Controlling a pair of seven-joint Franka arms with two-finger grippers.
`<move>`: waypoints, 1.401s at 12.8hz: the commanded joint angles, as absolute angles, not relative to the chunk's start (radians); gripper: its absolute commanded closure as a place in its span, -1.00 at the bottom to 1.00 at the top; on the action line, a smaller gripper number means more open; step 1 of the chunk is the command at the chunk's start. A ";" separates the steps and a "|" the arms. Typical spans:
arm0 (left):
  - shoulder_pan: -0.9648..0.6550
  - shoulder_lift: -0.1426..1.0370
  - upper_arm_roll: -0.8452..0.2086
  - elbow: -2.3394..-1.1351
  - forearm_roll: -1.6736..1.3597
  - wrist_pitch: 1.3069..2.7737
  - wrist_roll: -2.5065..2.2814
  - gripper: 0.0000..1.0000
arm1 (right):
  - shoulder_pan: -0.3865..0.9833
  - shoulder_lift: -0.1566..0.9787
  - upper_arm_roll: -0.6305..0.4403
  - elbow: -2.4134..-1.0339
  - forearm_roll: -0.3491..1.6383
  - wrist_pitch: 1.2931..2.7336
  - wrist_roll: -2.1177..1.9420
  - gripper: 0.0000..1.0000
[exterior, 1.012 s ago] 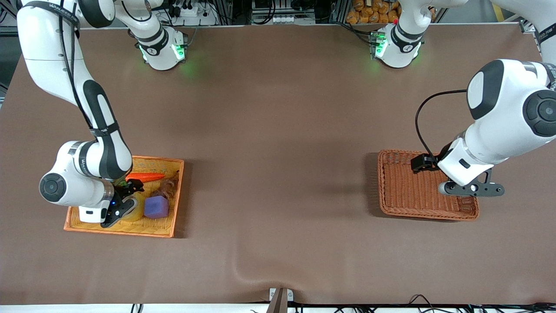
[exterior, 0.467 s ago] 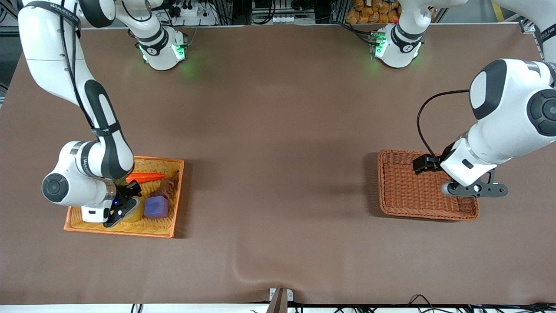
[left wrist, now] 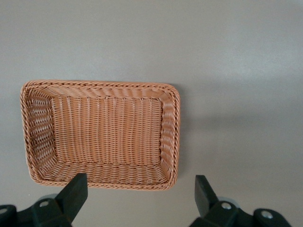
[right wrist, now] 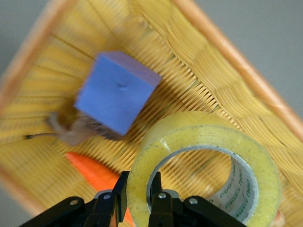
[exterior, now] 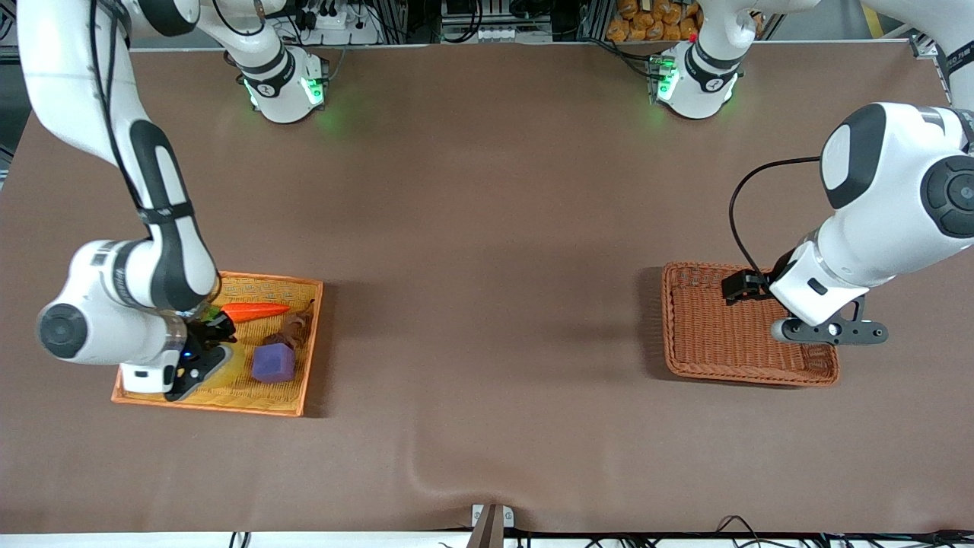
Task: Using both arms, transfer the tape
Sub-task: 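Grasp the tape roll with the right gripper and lift it toward the left gripper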
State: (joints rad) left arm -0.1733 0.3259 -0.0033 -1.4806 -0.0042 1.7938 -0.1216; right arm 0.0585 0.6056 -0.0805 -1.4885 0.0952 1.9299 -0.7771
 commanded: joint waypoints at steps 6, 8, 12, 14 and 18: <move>-0.261 0.365 -0.003 -1.470 -0.028 1.858 -0.163 -1.00 | 0.420 0.540 -0.083 -1.270 0.181 1.690 -0.080 1.00; -0.267 0.394 -0.006 -1.471 -0.035 1.903 -0.166 -1.00 | 0.555 0.569 -0.080 -1.253 0.195 1.727 0.187 1.00; -0.302 0.449 -0.003 -1.485 -0.055 1.922 -0.172 -1.00 | 0.774 0.707 -0.081 -1.253 0.195 2.035 0.510 1.00; -0.301 0.462 -0.003 -1.520 -0.055 1.945 -0.173 -1.00 | 0.828 0.788 -0.081 -1.255 0.193 2.112 0.563 1.00; -0.304 0.477 -0.005 -1.601 -0.058 2.051 -0.182 -1.00 | 0.847 0.862 -0.081 -1.255 0.193 2.180 0.583 0.85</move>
